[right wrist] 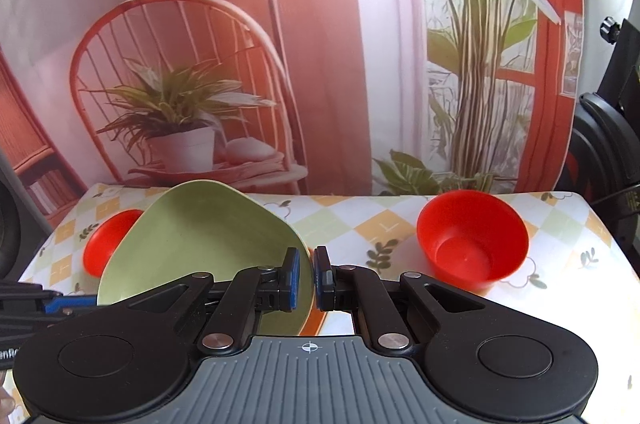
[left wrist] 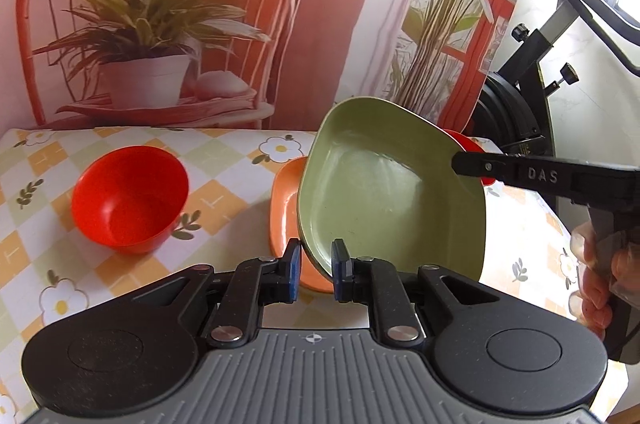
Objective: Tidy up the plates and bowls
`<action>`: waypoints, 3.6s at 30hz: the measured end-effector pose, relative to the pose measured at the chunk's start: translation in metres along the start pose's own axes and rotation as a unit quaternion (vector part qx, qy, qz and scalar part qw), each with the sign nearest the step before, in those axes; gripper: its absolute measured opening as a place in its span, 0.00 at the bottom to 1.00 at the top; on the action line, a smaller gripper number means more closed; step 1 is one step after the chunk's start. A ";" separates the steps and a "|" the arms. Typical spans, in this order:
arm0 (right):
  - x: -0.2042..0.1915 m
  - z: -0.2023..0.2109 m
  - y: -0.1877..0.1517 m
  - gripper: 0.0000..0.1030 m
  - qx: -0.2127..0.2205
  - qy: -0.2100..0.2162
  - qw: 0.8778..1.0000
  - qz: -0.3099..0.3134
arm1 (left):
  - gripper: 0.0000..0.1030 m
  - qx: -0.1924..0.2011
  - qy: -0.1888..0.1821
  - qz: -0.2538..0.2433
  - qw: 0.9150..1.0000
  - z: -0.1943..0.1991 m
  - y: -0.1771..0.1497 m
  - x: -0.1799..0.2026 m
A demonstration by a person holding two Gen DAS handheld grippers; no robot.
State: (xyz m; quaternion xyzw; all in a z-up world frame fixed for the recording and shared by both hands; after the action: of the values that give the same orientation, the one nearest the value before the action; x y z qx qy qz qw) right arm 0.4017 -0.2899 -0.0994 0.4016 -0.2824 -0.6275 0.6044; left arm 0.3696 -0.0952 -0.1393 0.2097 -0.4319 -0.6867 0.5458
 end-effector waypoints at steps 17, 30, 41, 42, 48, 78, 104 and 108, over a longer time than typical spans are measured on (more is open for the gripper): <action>0.000 -0.074 -0.013 0.08 -0.031 -0.007 0.998 0.047 | 0.19 -0.053 0.010 0.024 0.998 -0.049 -0.014 -0.010; 0.000 -0.090 -0.025 0.08 -0.053 -0.013 0.997 0.061 | 0.20 -0.061 0.007 0.037 0.997 -0.051 -0.013 -0.013; -0.011 -0.083 -0.025 0.14 -0.049 -0.022 0.995 0.085 | 0.20 -0.060 -0.001 0.023 0.998 -0.040 -0.013 -0.008; -0.012 -0.081 -0.024 0.14 -0.046 -0.020 0.995 0.085 | 0.20 -0.055 0.001 0.019 0.998 -0.038 -0.012 -0.007; -0.002 -0.066 -0.017 0.14 -0.027 -0.010 0.998 0.063 | 0.20 -0.029 0.009 0.016 0.999 -0.030 -0.004 -0.008; -0.118 -0.003 -0.024 0.15 -0.052 0.077 0.995 -0.028 | 0.21 0.067 0.143 -0.111 0.981 0.055 0.055 -0.132; -0.192 -0.133 -0.051 0.19 -0.057 0.020 0.998 -0.002 | 0.21 0.017 0.136 -0.003 0.991 -0.028 0.016 -0.184; -0.195 -0.132 -0.055 0.15 -0.061 0.015 0.998 -0.004 | 0.21 0.006 0.126 -0.004 0.992 -0.034 0.011 -0.179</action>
State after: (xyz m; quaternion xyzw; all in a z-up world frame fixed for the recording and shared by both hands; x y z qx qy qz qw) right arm 0.4741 -0.0747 -0.1821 0.3749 -0.2329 -0.6400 0.6290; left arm 0.4579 0.0592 -0.1813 0.2996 -0.3627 -0.6545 0.5919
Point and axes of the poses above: each gripper's, at about its wrist camera, not at the fingertips, and z roughly against the way its jaws point, x to its right, y to its top, the point moved 4 cm from there along -z, roughly the way its jaws point, and after that the axes turned 12 degrees about x, right-handed, at the moved point
